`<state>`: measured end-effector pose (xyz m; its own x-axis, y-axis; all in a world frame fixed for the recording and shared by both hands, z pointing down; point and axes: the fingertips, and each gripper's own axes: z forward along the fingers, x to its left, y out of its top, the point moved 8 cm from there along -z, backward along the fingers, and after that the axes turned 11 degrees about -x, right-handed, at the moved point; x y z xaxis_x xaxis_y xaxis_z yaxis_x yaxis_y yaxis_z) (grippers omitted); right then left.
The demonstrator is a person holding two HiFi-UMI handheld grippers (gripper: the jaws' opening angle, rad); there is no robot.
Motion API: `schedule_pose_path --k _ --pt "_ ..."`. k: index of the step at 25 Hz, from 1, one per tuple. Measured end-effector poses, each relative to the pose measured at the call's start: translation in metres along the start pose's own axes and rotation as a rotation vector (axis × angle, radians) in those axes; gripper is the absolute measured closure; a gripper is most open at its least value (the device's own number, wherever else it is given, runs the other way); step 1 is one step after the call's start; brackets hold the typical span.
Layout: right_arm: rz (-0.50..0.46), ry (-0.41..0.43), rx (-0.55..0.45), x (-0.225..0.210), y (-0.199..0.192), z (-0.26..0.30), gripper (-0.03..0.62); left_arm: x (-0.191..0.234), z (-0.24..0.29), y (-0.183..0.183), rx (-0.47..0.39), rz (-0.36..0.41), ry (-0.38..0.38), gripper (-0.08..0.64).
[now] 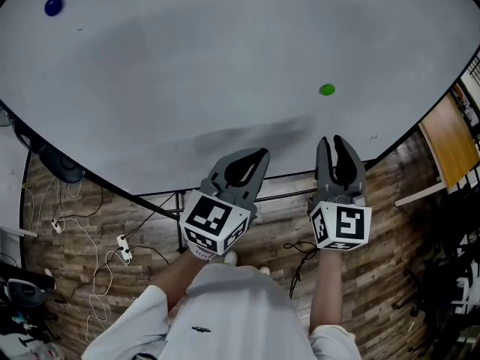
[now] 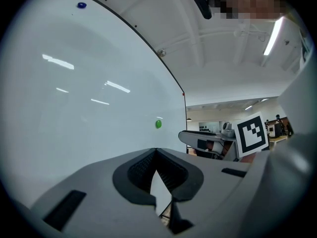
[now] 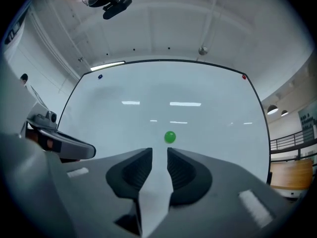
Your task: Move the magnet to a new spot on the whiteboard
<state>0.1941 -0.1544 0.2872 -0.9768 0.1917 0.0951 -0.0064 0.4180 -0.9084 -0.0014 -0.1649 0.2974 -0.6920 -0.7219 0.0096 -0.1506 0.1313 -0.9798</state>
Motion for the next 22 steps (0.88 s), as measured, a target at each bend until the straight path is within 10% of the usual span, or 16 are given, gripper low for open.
schedule_pose_path --k 22 --pt "-0.077 0.039 0.021 0.003 -0.012 0.050 0.456 0.022 0.007 -0.020 0.017 -0.038 0.039 0.554"
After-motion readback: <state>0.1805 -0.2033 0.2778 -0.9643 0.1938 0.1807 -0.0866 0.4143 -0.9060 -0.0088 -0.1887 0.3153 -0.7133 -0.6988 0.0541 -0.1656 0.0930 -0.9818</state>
